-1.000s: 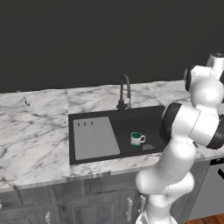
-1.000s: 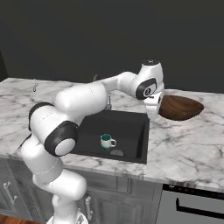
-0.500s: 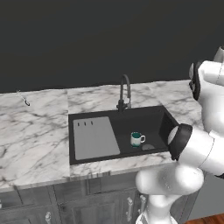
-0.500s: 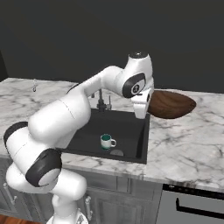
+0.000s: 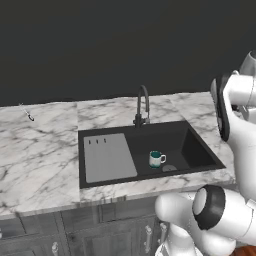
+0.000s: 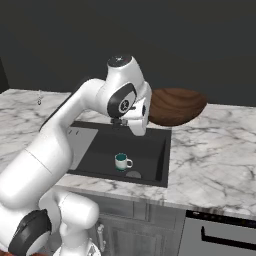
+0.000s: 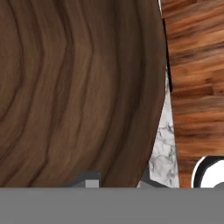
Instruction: Pick the mug and place it in the sink. Pick the bowl and place it in the open cabinet and then close the cabinet.
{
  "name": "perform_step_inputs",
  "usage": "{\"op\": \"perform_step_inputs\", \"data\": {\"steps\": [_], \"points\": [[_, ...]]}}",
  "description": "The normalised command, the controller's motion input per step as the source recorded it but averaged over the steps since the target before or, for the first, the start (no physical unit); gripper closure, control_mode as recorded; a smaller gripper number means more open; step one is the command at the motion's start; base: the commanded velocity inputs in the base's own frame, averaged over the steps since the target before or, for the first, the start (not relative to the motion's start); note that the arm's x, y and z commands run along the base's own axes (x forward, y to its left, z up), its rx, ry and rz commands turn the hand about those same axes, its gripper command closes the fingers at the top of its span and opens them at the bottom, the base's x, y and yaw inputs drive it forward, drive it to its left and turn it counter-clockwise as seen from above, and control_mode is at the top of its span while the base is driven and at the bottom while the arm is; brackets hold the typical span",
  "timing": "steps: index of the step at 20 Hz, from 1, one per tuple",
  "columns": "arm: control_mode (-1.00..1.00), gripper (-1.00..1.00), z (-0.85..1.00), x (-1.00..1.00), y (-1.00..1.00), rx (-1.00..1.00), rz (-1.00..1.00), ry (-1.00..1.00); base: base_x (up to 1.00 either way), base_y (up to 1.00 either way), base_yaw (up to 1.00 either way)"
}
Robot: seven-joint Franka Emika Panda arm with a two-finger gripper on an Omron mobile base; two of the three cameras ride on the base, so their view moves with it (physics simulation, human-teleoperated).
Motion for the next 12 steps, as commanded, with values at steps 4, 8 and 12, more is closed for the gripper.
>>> {"op": "perform_step_inputs", "data": {"steps": [4,8,12], "points": [[-1.00,1.00,0.53,-0.12,0.36,0.02,0.02,0.17,0.00,0.00,0.00],[-1.00,1.00,0.52,-0.03,0.21,0.16,0.00,0.29,0.00,0.00,0.00],[-1.00,1.00,0.40,-0.09,0.38,0.10,0.08,0.22,0.00,0.00,0.00]]}}
